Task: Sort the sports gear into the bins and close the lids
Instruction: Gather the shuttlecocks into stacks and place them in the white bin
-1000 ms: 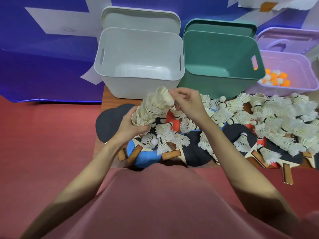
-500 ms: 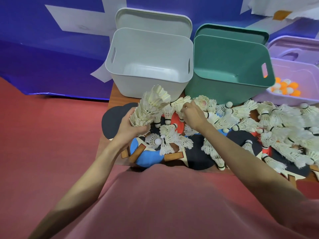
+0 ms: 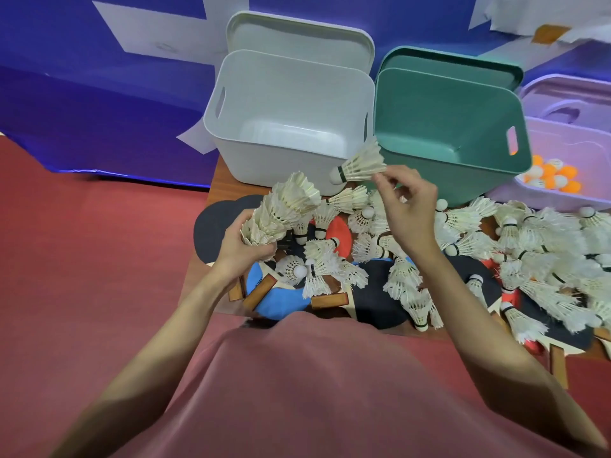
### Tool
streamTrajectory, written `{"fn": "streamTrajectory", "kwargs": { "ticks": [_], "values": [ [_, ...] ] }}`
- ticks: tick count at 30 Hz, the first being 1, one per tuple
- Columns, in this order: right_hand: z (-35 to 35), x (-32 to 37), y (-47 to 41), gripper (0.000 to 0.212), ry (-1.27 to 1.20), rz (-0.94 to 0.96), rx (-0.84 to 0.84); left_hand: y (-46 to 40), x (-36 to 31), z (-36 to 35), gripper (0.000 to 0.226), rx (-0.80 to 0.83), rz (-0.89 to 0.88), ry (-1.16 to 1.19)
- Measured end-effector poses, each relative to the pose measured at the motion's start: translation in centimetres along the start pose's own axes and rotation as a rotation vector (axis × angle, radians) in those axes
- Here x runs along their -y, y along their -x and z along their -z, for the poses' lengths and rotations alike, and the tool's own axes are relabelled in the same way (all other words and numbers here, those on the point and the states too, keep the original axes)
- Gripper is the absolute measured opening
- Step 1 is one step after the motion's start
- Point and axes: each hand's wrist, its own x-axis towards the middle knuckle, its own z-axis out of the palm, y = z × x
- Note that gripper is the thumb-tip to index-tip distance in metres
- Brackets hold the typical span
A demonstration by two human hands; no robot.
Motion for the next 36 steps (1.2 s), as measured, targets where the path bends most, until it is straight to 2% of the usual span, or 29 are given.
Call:
{"fn": "streamTrajectory", "kwargs": {
  "ticks": [2, 6, 8, 14, 17, 19, 21, 25, 28, 29, 32, 33, 36],
  "values": [
    [-0.1, 1.2, -0.1, 0.011, -0.037, 0.019, 0.052, 0.0, 0.0, -0.3, 0.054, 0.012, 0.011, 0.002],
    [-1.8, 0.8, 0.7, 0.013, 0.017, 0.074, 0.326, -0.3, -0.5, -0.9, 0.054, 0.052, -0.01, -0.016],
    [-2.5, 0.6, 1.0, 0.015, 0.032, 0.08, 0.389, -0.4, -0.7, -1.1, 0.052, 0.067, -0.012, -0.018],
    [-2.4, 1.2, 0.0, 0.016, -0.1, -0.003, 0.343, 0.1, -1.4, -1.3, 0.054, 0.078, 0.032, 0.126],
    [-1.9, 0.9, -1.0, 0.017, -0.138, -0.046, 0.217, 0.1, -1.7, -1.4, 0.055, 0.066, 0.038, 0.168],
    [-1.7, -0.6, -2.0, 0.02, -0.076, -0.099, 0.065, 0.0, -1.9, -1.4, 0.055, 0.054, 0.027, 0.184],
    [-1.7, -3.1, -3.0, 0.024, 0.078, -0.204, 0.017, -0.2, -2.3, -1.2, 0.057, 0.042, 0.023, 0.193],
    [-3.5, -8.5, -3.5, 0.044, 0.305, -0.546, 0.28, -0.5, -2.3, -0.6, 0.056, 0.027, 0.009, 0.175],
    [-5.9, -10.0, -3.3, 0.054, 0.401, -0.589, 0.416, -0.6, -1.9, -0.1, 0.054, 0.021, 0.012, 0.156],
    [-6.6, -10.2, -3.5, 0.051, 0.431, -0.598, 0.424, -0.6, -1.8, 0.0, 0.053, 0.023, 0.015, 0.157],
    [-8.3, -10.2, -4.7, 0.015, 0.491, -0.647, 0.394, -0.6, -1.6, 0.3, 0.055, 0.02, 0.024, 0.16],
    [-8.7, -10.3, -5.1, 0.011, 0.489, -0.672, 0.385, -0.5, -1.6, 0.4, 0.056, 0.015, 0.024, 0.158],
    [-9.7, -10.6, -5.9, 0.036, 0.481, -0.767, 0.37, -0.4, -1.7, 0.6, 0.055, -0.02, 0.03, 0.156]
  ]
}}
